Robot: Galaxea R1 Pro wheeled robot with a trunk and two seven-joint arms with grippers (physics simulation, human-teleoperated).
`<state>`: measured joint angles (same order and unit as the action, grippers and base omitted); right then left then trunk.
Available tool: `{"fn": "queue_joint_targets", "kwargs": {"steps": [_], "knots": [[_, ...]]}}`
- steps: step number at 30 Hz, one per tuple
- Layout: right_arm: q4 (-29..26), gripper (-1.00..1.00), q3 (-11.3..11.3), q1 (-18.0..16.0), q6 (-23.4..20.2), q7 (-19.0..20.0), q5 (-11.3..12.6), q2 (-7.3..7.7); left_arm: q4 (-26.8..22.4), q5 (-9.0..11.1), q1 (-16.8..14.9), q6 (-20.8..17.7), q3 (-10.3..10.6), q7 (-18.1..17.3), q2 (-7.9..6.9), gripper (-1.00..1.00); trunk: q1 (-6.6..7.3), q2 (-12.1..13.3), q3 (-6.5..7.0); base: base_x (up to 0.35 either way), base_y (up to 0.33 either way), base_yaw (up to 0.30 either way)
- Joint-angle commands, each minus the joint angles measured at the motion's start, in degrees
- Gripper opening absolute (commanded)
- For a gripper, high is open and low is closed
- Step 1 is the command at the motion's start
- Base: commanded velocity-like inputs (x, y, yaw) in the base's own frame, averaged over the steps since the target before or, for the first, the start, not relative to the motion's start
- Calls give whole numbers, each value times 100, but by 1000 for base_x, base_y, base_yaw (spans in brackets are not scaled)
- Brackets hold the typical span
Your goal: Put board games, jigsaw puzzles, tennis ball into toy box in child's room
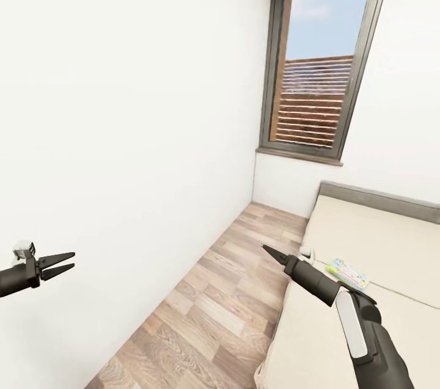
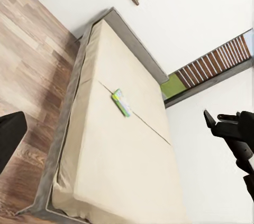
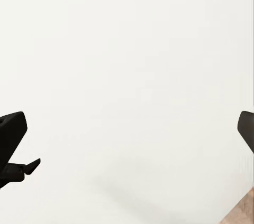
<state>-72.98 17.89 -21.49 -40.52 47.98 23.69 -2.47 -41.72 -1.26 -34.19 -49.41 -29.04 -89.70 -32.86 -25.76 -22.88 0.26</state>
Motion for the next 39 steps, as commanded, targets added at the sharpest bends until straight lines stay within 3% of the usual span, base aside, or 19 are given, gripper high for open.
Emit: {"fn": "queue_joint_targets", "kwargs": {"steps": [1,39], "knots": [[3,100,13,-4,-35,13,13,-6,-1,-14,0,-60,-5,-30,-1,100,-2,-4,-2,0,0,-278],[47,100,20,-4,-35,9,13,-2,6,-15,0,-64,-10,-30,-2,100,-2,-4,-2,0,0,-278]]}}
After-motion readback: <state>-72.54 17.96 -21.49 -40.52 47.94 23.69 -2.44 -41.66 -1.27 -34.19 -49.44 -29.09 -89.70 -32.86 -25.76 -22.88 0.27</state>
